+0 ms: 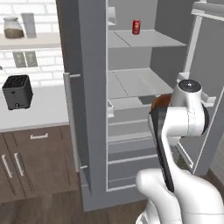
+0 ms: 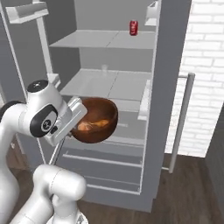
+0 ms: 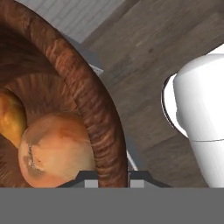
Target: Pick the chicken drumstick and onion from their plates and place them in the bowl. Then put the bowl in the fridge.
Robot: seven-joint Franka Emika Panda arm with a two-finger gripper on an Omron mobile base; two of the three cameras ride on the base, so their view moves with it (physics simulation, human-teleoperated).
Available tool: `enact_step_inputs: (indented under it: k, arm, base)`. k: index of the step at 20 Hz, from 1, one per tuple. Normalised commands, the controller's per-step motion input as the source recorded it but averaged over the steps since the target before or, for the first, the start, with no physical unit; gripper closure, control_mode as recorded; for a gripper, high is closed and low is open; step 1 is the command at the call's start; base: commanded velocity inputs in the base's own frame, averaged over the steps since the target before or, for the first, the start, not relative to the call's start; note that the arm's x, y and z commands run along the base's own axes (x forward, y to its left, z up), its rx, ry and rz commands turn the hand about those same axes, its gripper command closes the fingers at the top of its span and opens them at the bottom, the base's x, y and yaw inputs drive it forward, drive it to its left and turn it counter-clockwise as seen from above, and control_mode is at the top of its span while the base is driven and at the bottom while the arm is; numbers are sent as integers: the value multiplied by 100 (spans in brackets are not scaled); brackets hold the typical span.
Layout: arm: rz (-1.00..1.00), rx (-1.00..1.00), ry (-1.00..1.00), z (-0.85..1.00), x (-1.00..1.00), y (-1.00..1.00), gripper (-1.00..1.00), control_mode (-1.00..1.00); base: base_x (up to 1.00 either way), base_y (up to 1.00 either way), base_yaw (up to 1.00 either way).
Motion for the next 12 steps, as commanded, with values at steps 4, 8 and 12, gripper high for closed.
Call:
enact_step_inputs:
  k: [4, 8, 12]
  arm:
    - [0, 0, 0, 0, 0, 0, 100, 100]
    - [0, 0, 0, 0, 0, 0, 100, 100]
    - [0, 0, 0, 0, 0, 0, 100, 100]
  base:
    - [74, 11, -6]
    - [89, -1, 0]
    - [84, -10, 1]
